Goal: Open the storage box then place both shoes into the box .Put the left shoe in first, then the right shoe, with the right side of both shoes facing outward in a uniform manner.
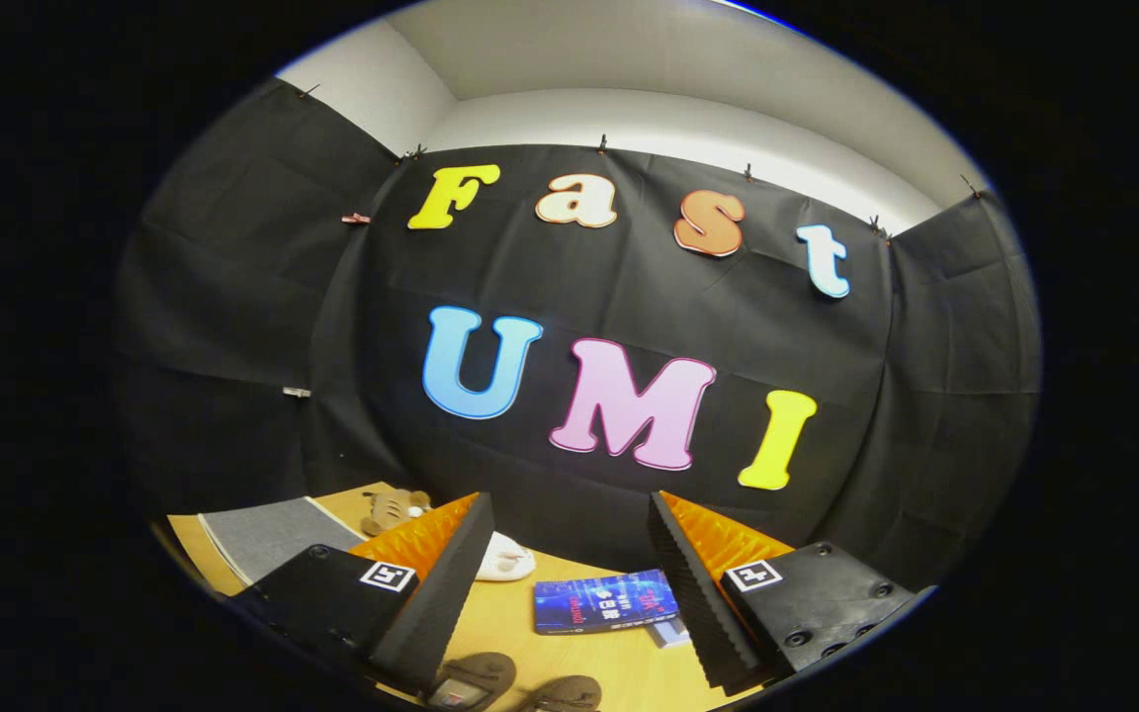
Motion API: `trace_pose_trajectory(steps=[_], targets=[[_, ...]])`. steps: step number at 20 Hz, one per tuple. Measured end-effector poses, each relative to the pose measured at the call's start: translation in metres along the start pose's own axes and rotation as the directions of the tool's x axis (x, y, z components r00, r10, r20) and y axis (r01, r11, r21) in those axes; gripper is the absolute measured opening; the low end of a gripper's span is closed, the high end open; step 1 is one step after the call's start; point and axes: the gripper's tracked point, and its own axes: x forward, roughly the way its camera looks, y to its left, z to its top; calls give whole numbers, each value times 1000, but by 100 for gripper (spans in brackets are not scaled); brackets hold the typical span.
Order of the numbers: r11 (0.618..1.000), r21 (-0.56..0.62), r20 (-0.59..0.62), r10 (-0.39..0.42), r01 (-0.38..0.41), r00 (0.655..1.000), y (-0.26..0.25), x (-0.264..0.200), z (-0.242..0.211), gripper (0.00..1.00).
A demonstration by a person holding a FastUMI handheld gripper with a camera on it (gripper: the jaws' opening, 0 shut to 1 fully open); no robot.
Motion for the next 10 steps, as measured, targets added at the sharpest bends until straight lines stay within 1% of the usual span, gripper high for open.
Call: trace_pose_trajectory(steps=[1,2,3,5,6,8,10], targets=[[997,45,-9,64,-64,998,16,1,-3,98],[986,99,-17,135,-133,991,33,3,-7,98],[968,156,-24,203,-197,979,49,4,-10,98],[917,269,-46,318,-295,947,73,7,-19,98],[881,329,-53,377,-341,925,87,9,-25,98],[790,456,-64,488,-409,870,118,13,-41,100],[684,590,-85,582,-429,809,142,17,-63,98]])
